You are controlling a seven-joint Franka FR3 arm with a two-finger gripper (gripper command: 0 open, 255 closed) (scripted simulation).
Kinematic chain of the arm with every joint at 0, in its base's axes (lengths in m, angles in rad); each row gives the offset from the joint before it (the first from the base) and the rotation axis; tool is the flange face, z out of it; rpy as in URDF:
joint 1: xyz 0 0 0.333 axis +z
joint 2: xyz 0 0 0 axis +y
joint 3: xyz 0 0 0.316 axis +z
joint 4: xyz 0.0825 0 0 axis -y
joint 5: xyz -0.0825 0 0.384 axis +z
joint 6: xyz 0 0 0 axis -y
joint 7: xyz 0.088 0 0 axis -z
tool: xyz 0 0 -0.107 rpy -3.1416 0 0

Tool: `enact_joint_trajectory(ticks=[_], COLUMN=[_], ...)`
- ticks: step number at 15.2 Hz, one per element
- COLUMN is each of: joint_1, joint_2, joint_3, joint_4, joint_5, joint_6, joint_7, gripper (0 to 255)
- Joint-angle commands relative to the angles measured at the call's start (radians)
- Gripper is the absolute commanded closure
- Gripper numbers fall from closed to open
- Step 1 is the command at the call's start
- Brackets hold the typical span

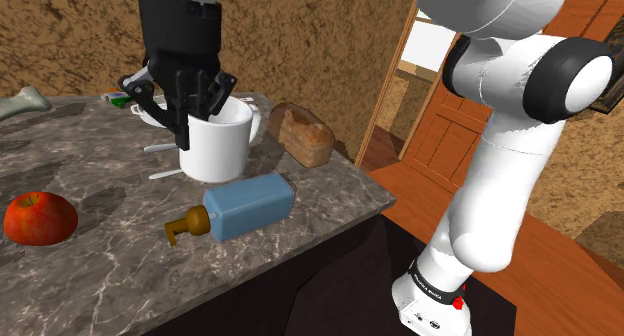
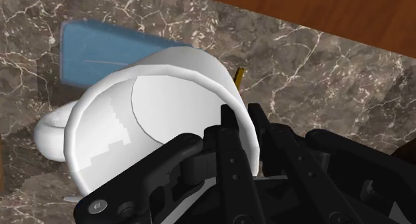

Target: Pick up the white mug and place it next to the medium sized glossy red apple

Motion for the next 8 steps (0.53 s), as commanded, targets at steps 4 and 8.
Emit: enact_joint_trajectory(ticks=[4, 8], joint_1=[0.245, 0.199], joint_2=[0.297, 0.258], joint_3=[-0.007, -0.005], joint_4=[0.369, 0.251], joint_5=[-0.215, -0.184], joint_6=[-0.136, -0.056], joint_7=[0.126, 0.126], gripper=[255, 255])
